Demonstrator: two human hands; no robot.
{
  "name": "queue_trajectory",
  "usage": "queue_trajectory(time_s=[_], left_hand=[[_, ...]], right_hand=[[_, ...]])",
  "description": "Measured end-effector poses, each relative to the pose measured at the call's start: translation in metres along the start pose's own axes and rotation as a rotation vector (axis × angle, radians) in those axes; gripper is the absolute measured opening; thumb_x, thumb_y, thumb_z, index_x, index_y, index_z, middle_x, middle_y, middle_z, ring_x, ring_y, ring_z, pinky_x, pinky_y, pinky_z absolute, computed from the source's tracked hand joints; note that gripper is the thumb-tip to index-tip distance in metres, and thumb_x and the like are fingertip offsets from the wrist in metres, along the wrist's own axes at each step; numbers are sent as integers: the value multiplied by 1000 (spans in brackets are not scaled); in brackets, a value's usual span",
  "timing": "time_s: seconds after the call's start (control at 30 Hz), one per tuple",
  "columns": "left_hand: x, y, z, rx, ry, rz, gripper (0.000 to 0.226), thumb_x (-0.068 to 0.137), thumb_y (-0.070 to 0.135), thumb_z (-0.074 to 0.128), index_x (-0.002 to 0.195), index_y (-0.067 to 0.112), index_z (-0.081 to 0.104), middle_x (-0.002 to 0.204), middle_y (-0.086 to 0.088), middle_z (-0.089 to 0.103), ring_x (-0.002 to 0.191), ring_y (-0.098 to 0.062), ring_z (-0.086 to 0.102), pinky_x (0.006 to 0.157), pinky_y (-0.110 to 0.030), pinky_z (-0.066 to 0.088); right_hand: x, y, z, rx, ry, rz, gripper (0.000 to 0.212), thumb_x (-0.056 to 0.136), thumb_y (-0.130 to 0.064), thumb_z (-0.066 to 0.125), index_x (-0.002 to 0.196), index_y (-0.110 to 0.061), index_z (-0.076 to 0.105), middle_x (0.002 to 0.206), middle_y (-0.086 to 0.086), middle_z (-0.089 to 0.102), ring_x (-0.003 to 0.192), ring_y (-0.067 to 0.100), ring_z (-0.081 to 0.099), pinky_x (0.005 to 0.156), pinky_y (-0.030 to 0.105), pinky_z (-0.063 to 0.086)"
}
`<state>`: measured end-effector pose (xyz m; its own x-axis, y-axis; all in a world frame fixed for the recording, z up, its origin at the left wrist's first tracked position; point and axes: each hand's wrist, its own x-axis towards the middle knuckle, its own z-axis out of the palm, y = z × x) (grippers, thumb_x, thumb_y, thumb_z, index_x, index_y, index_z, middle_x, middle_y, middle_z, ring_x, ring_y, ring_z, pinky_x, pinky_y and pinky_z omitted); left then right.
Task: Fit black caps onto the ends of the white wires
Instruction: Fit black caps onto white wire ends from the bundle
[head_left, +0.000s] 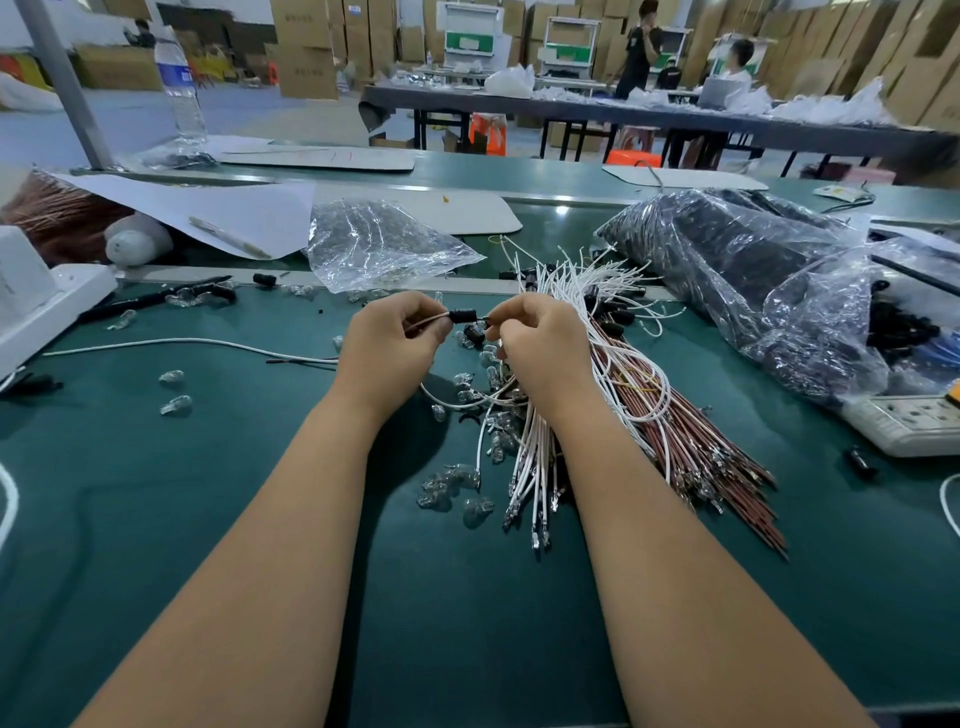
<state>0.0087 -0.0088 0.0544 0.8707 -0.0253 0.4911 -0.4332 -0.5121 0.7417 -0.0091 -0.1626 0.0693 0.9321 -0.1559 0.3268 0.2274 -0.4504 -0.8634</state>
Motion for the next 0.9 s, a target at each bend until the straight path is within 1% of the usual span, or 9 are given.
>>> queue_trajectory(time_s=[0.07,0.13,0.27,0.37,0.47,0.63,0.73,0.83,0.9], left_hand=[[0,0,0,-13,-1,-4,5,88,13,67,86,18,68,73,-4,66,68,-16,57,64,-27,45],[0,0,0,-14,-3,1,4,87,13,67,86,17,68,72,0,65,66,-13,56,64,-25,44],[0,0,0,16,-14,13,1,88,16,67,87,16,68,70,10,63,63,0,55,62,-15,42],[0,0,1,34,-28,25,1,87,16,67,87,16,68,67,15,60,60,8,53,56,-4,35],[-1,1,2,52,-37,43,1,87,16,67,86,16,68,65,16,58,58,11,51,55,-4,35],[-2,3,3,68,-14,85,4,85,16,70,87,18,67,71,13,61,66,10,54,61,-3,38],[-1,4,2,90,-1,99,6,84,16,70,82,21,66,73,13,61,68,6,55,61,-4,38],[-1,3,3,106,-22,80,6,85,17,69,81,21,68,72,9,63,69,-3,57,64,-20,46],[-1,3,3,104,-33,66,5,86,17,69,81,19,70,72,5,66,69,-11,60,65,-26,48]], right_hand=[[0,-1,1,22,6,5,17,83,-9,52,77,-16,66,74,5,68,71,25,66,70,47,57],[0,-1,1,1,24,-20,13,87,-13,57,78,-13,66,73,3,68,69,23,65,71,45,57],[3,3,2,-9,36,-57,10,91,-12,61,83,-11,67,74,4,68,63,16,61,68,39,57],[5,4,3,22,39,-58,12,92,-8,60,83,-17,63,77,4,68,62,12,59,60,26,53],[5,5,3,38,43,-64,15,92,-7,60,82,-19,61,76,1,66,59,7,58,53,14,46],[6,7,3,51,41,-70,19,92,-4,58,81,-19,59,73,0,63,49,-2,55,49,11,43],[6,6,3,36,35,-84,20,93,-4,57,81,-21,58,78,4,65,57,8,58,54,18,47],[7,5,3,23,32,-92,19,93,-4,56,83,-20,59,77,3,64,62,14,58,59,26,51],[6,5,3,21,29,-97,15,93,-4,56,85,-17,60,75,1,62,63,15,59,59,26,50]])
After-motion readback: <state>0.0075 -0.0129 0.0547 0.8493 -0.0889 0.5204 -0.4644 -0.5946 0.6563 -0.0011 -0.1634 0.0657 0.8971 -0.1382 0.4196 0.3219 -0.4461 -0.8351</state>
